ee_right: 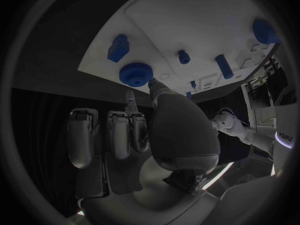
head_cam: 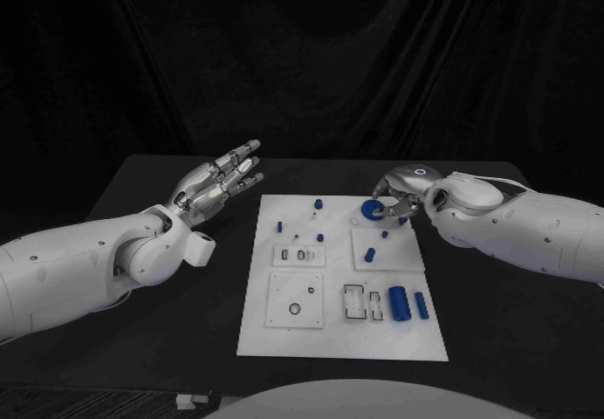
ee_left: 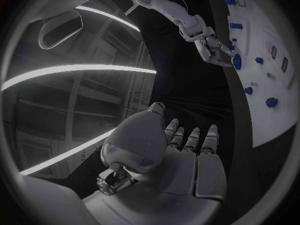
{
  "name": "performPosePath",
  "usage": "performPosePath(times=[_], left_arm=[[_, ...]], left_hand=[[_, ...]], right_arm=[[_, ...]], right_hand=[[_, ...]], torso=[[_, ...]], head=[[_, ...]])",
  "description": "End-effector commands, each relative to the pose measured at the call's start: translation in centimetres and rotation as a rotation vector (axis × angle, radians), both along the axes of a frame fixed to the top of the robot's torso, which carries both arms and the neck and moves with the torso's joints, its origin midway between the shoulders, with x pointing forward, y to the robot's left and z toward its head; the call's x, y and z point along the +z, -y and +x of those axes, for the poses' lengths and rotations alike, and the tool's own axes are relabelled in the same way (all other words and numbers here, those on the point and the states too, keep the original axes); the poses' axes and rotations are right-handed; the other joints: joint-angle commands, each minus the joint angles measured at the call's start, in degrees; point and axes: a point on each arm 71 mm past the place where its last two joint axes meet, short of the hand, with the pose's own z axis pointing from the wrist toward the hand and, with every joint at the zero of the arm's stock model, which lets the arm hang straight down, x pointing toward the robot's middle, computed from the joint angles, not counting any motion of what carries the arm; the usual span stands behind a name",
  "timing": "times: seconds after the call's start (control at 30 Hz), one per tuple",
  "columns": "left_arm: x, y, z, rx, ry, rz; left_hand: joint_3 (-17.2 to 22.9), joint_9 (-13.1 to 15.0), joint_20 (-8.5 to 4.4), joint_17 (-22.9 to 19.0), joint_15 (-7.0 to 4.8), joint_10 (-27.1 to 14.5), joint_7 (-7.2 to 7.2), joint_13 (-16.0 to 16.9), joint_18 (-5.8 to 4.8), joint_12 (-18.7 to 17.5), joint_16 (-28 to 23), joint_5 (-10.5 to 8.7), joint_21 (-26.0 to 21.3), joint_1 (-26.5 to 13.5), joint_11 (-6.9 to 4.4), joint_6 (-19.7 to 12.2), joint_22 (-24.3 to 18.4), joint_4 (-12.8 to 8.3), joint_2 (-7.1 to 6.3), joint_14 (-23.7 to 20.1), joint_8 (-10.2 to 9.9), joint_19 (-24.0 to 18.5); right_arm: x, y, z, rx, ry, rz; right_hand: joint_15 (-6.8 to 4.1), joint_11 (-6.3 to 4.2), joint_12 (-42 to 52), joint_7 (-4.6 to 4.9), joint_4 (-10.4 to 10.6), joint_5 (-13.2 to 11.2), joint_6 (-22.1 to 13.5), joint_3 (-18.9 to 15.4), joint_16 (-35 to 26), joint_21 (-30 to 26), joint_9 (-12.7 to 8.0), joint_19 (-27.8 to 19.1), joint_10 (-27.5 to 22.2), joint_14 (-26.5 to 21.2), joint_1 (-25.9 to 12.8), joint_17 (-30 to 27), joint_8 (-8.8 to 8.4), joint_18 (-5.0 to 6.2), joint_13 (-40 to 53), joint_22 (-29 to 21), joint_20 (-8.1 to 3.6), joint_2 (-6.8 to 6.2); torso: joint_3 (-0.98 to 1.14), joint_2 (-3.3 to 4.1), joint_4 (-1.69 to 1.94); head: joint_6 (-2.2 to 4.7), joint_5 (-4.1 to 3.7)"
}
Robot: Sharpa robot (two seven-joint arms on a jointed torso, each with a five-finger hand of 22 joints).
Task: Assemble the parts on the task board
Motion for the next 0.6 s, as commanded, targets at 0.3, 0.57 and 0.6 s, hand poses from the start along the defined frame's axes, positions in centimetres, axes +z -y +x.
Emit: performPosePath(times=[0.3, 0.57, 0.6], left_arm=[[0.13, 0.26, -0.2, -0.015, 0.006, -0.019], [0.12, 0.18, -0.2, -0.013, 0.006, -0.018], [0.12, 0.18, -0.2, -0.014, 0.005, -0.018]], left_hand=[[0.5, 0.1, 0.34, -0.1, 0.44, 0.0, 0.02, -0.1, 0.61, -0.2, -0.2, 0.26, 0.4, 0.7, 0.29, 0.2, 0.1, 0.0, 0.02, 0.0, 0.3, 0.3], [0.5, 0.1, 0.35, -0.1, 0.46, 0.0, 0.03, -0.1, 0.61, -0.2, -0.2, 0.28, 0.4, 0.7, 0.31, 0.2, 0.1, -0.1, 0.02, 0.0, 0.3, 0.3], [0.5, 0.1, 0.35, -0.1, 0.46, 0.0, 0.03, -0.1, 0.61, -0.2, -0.2, 0.28, 0.4, 0.7, 0.31, 0.2, 0.1, -0.1, 0.02, 0.0, 0.3, 0.3]], right_arm=[[-0.88, 0.15, 0.17, -0.027, -0.032, -0.025], [-1.35, 0.03, 0.37, -0.031, -0.045, -0.035], [-1.4, 0.01, 0.4, -0.031, -0.046, -0.037]], right_hand=[[0.43, 0.74, 0.2, 0.68, -0.2, 1.7, 0.3, 0.6, 0.2, 0.1, 0.2, 3.8, 6.1, 6.1, 1.9, 15.1, 0.34, -0.33, 15.1, 13.1, 0.38, 0.45], [0.54, 0.76, 0.2, 0.57, -0.7, 4.5, 1.8, 1.2, 0.2, 0.1, 0.6, 3.8, 6.1, 6.1, 3.1, 15.1, 0.99, -0.33, 15.1, 13.2, 0.52, 1.22], [0.53, 0.76, 0.2, 0.56, -0.8, 5.1, 2.0, 1.3, 0.2, 0.0, 0.6, 3.7, 6.1, 6.1, 3.3, 15.1, 1.05, -0.32, 15.1, 13.1, 0.52, 1.29]], torso=[[0.01, -0.01, 0.0], [0.0, 0.03, 0.04], [-0.02, 0.01, 0.02]], head=[[-0.51, -0.13], [-0.47, -0.17], [-0.49, -0.13]])
